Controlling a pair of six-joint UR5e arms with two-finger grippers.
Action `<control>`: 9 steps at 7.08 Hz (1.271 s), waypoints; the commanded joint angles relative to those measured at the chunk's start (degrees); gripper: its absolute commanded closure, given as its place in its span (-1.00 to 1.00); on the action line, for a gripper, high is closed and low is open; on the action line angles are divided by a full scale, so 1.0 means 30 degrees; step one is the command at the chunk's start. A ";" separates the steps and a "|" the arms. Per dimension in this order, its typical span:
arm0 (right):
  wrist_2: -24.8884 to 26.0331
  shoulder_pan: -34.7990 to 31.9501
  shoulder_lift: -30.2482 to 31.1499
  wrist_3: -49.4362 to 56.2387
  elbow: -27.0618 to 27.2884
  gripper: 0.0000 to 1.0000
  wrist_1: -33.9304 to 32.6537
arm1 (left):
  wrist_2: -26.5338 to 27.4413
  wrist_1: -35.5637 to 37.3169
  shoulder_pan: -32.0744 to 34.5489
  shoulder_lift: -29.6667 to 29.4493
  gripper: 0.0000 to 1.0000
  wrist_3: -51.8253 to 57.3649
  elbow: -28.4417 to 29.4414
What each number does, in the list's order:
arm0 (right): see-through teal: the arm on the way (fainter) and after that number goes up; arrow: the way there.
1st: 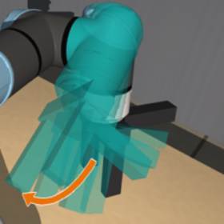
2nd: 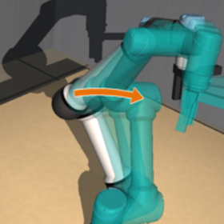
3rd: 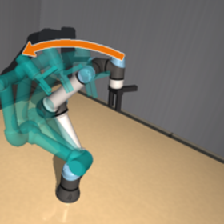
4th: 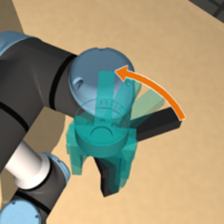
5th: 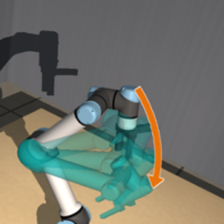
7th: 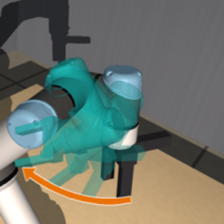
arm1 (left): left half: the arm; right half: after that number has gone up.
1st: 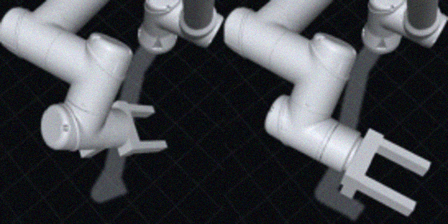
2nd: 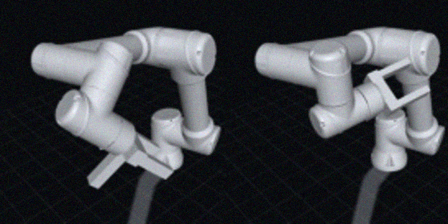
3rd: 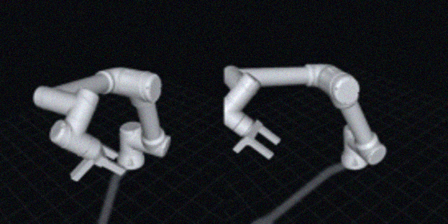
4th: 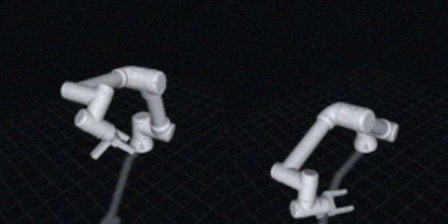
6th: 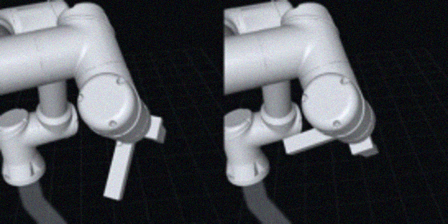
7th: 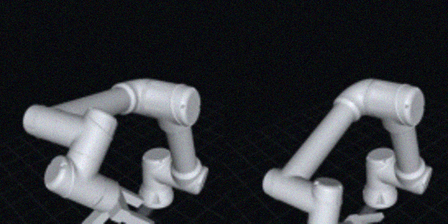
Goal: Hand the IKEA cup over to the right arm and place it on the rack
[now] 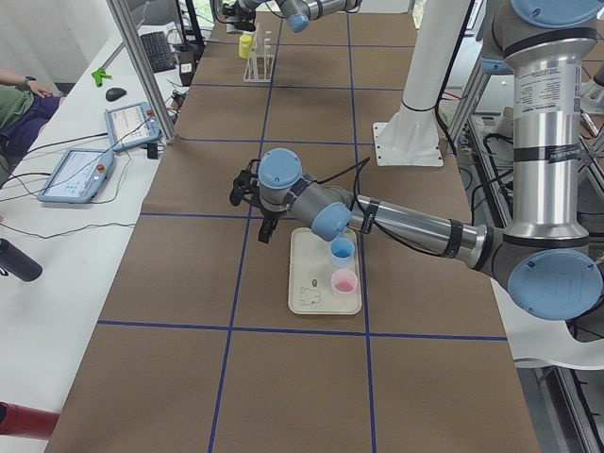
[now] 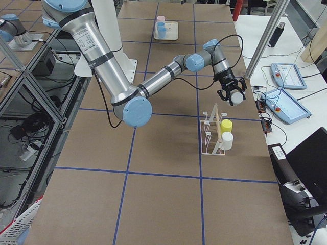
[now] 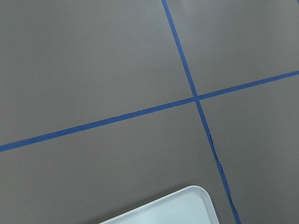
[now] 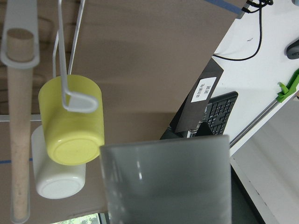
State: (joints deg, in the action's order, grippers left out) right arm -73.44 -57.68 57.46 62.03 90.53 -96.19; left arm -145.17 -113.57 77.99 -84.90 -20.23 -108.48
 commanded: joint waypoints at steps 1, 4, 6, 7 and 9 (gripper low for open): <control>-0.0011 0.0066 0.0184 0.0154 -0.0500 0.15 0.0571 | -0.0007 0.0033 -0.0011 -0.0087 -1.00 -0.0082 0.0009; -0.0011 0.0358 0.0330 0.0126 -0.1200 0.02 0.0600 | -0.0008 0.0034 -0.0011 -0.0146 -1.00 -0.0142 0.0009; 0.0017 0.0621 0.0535 0.0096 -0.1291 -0.04 0.0600 | -0.0008 0.0034 -0.0011 -0.0146 -1.00 -0.0142 0.0009; 0.0047 0.0797 0.0565 0.0096 -0.1291 -0.06 0.0600 | -0.0008 0.0005 -0.0011 -0.0146 -1.00 -0.0142 0.0009; 0.0047 0.0945 0.0828 0.0096 -0.1320 -0.13 0.0600 | -0.0008 0.0004 -0.0011 -0.0146 -1.00 -0.0142 0.0009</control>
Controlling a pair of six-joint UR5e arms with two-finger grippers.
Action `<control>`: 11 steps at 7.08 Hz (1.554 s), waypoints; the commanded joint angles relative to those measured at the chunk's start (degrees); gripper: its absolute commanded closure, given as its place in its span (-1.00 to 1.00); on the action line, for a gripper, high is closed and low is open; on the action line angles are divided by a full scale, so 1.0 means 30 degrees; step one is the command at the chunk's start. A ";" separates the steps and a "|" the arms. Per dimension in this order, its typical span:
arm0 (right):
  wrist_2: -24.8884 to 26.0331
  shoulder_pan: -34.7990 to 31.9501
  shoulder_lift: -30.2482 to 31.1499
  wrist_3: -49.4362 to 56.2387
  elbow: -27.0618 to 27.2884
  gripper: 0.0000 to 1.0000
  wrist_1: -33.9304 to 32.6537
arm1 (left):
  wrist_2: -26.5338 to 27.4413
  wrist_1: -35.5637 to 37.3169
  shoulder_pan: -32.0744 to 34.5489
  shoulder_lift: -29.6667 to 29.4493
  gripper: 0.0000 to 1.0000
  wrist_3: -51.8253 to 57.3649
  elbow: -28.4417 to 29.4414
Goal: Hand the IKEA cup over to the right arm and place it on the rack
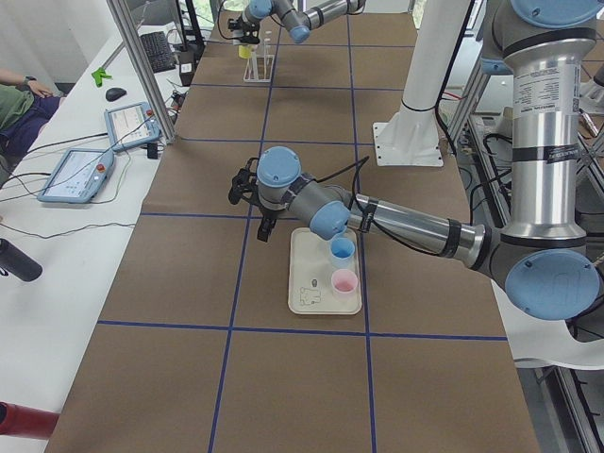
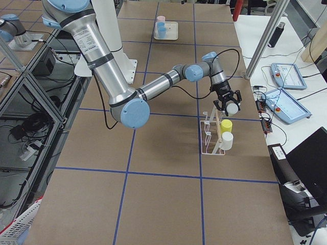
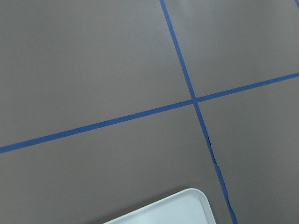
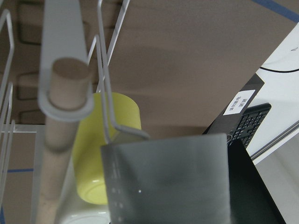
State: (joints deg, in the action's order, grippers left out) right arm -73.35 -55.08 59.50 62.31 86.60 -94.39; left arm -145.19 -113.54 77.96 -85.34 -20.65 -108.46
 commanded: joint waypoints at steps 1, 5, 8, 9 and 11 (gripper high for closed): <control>0.0017 0.0138 0.0148 0.0001 -0.0011 -0.14 -0.0002 | 0.0000 -0.0004 0.0000 -0.0029 -1.00 0.0000 0.0000; 0.0104 0.0255 0.0264 0.0060 -0.0011 -0.24 -0.0002 | 0.0000 -0.0004 0.0000 -0.0058 -1.00 -0.0030 0.0000; 0.0515 0.0636 0.0091 0.0089 -0.0389 -0.74 -0.0031 | 0.0029 -0.0004 0.0000 -0.0059 -1.00 -0.0030 0.0030; 0.0515 0.0636 0.0031 0.0089 -0.0449 -0.83 -0.0002 | 0.0029 -0.0004 0.0000 -0.0088 -1.00 -0.0030 0.0001; 0.0486 0.0636 -0.0027 0.0089 -0.0421 -0.92 -0.0002 | 0.0000 -0.0004 0.0000 -0.0088 -1.00 -0.0030 0.0000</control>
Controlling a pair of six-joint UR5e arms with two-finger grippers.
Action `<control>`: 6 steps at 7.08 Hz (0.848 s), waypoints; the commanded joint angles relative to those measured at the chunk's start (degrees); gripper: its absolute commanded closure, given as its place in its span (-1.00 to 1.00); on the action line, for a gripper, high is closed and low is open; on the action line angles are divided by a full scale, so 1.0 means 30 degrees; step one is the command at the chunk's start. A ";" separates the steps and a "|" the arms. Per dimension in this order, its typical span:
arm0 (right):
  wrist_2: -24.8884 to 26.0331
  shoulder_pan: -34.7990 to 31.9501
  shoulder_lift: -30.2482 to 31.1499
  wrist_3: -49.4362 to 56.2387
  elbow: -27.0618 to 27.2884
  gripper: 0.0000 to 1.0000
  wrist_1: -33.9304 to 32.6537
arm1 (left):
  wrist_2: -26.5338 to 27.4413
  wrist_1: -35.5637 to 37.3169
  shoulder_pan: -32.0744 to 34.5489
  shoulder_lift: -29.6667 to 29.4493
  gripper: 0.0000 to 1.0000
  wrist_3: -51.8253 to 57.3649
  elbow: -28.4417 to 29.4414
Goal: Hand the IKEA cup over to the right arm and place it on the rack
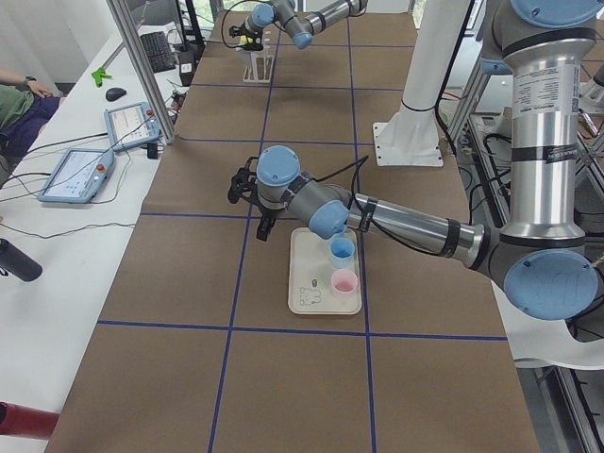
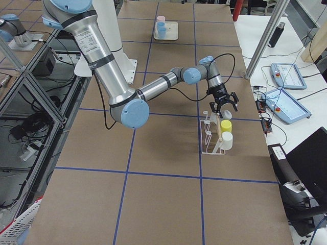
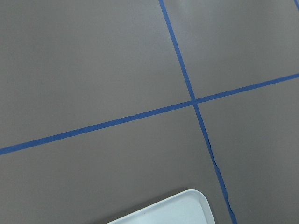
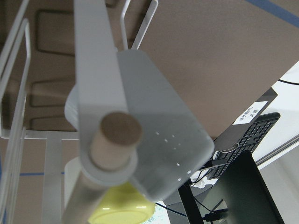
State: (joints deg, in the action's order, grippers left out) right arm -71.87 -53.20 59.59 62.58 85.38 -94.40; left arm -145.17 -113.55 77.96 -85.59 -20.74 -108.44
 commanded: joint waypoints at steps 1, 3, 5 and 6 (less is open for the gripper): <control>-0.0066 -0.0138 -0.0145 -0.0029 0.0192 -0.95 0.0003 | -0.0010 0.0000 0.0000 -0.0005 -1.00 0.0000 -0.0033; -0.1722 -0.1187 -0.0730 0.0118 0.1152 -0.95 -0.0055 | 0.0019 0.0000 0.0000 0.0053 -1.00 -0.0058 -0.0091; -0.6634 -0.3060 -0.0557 -0.0435 0.3143 -0.96 -0.0085 | 0.0543 -0.0029 0.0059 0.0257 -1.00 -0.0523 -0.0500; -0.8804 -0.3707 -0.0237 -0.2006 0.4168 -0.96 -0.0085 | 0.2432 -0.0059 -0.0028 0.0345 -1.00 -0.1049 -0.0763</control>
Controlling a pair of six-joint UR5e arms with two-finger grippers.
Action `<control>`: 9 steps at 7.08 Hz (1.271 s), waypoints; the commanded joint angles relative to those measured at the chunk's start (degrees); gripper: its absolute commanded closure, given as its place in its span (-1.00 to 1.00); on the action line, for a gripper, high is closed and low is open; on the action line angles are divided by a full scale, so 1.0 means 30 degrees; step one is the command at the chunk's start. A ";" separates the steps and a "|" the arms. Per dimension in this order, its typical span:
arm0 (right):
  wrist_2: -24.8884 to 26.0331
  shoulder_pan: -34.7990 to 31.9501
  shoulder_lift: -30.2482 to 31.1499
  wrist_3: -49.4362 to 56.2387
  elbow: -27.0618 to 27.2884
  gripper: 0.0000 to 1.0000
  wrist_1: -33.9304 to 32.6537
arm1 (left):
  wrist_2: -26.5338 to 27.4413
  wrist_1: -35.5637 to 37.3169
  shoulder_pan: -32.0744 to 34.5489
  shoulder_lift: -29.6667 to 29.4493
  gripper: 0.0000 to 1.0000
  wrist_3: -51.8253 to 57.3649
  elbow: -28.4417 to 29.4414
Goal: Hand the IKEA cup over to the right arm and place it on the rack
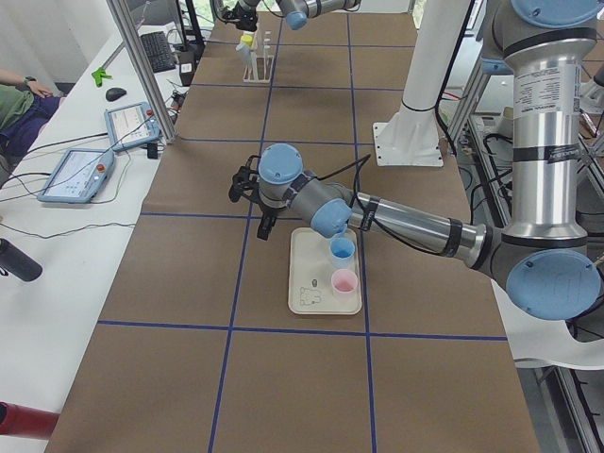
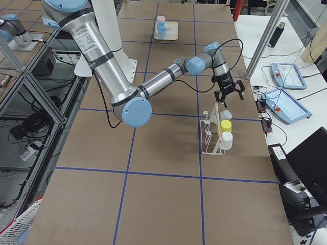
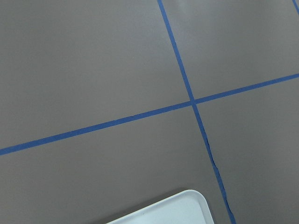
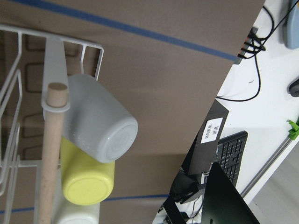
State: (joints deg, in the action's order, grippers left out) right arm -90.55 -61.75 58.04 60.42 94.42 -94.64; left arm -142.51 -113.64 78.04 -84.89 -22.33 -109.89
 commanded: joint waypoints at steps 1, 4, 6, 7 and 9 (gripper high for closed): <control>-0.4165 -0.1094 0.0891 -0.3767 0.2409 -0.96 -0.0005 | 0.2145 -0.0060 -0.0086 0.0200 -1.00 -0.0758 -0.0314; -1.0932 -0.1448 0.1601 -1.5461 0.5431 -0.98 0.0198 | 0.3821 -0.0119 -0.0320 0.1019 -1.00 -0.1022 -0.0578; -1.1677 -0.0374 0.1746 -2.1549 0.5733 -0.98 0.2185 | 0.5656 -0.2651 -0.2590 0.2534 -1.00 -0.3847 -0.0578; -1.2029 0.0767 0.1659 -2.1923 0.5617 -0.98 0.1989 | 0.6015 -0.3857 -0.3708 0.3763 -1.00 -0.4504 -0.0549; -1.1975 0.1101 0.1892 -2.1926 0.5615 -0.98 0.1899 | 0.6048 -0.6437 -0.4796 0.6692 -1.00 -0.4510 -0.0491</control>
State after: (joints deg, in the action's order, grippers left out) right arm -126.40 -59.23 63.37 -4.76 111.26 -88.96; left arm -124.71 -128.64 66.15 -69.73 -35.40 -111.49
